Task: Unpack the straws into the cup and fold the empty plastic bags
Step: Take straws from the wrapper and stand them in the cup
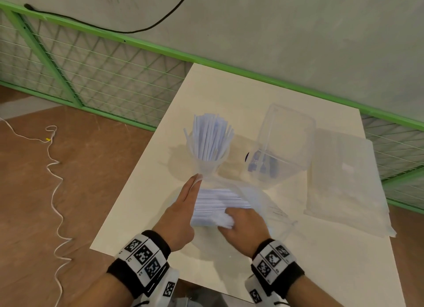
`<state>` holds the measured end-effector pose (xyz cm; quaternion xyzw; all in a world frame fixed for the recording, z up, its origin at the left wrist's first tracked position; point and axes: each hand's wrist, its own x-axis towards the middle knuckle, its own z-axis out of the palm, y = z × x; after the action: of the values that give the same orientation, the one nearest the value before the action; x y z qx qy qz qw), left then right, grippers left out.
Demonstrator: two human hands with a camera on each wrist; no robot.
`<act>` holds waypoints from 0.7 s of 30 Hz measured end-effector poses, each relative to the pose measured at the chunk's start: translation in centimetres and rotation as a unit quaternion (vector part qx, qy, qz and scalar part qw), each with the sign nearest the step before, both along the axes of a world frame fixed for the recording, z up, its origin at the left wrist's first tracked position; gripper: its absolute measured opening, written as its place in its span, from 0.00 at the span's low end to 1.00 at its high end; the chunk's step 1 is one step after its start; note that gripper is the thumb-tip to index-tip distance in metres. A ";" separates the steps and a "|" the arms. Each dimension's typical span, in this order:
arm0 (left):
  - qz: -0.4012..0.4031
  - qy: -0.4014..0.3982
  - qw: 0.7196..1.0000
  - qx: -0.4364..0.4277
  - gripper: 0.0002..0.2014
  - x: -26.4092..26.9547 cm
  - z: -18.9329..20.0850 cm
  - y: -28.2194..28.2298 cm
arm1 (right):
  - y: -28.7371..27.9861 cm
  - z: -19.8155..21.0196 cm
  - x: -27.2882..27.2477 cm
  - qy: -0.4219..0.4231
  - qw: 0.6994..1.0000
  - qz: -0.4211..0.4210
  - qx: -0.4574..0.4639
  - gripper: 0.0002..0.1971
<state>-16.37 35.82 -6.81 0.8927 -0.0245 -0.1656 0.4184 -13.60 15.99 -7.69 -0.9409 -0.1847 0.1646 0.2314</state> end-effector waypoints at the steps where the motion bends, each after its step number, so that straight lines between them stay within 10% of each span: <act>1: 0.001 -0.002 1.000 -0.001 0.57 0.0 0.1 0.0 | -0.3 0.7 0.0 -0.007 0.997 -0.027 0.068 0.19; 6: -0.001 -0.001 1.000 0.004 0.57 0.1 0.2 0.0 | -0.6 3.6 -0.4 0.047 0.922 -0.165 0.348 0.20; 13: -0.001 0.007 1.000 0.003 0.57 0.2 0.3 0.0 | -0.9 1.5 -0.1 0.095 0.966 -0.150 0.188 0.17; 21: 0.003 0.030 1.000 -0.005 0.56 0.1 0.4 0.5 | 2.2 17.2 8.5 -0.072 0.931 -0.137 0.329 0.08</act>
<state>-16.24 36.27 -6.39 0.8853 -0.0099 -0.1905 0.4242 -5.11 18.16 9.51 -0.8375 -0.1138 -0.0072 0.5344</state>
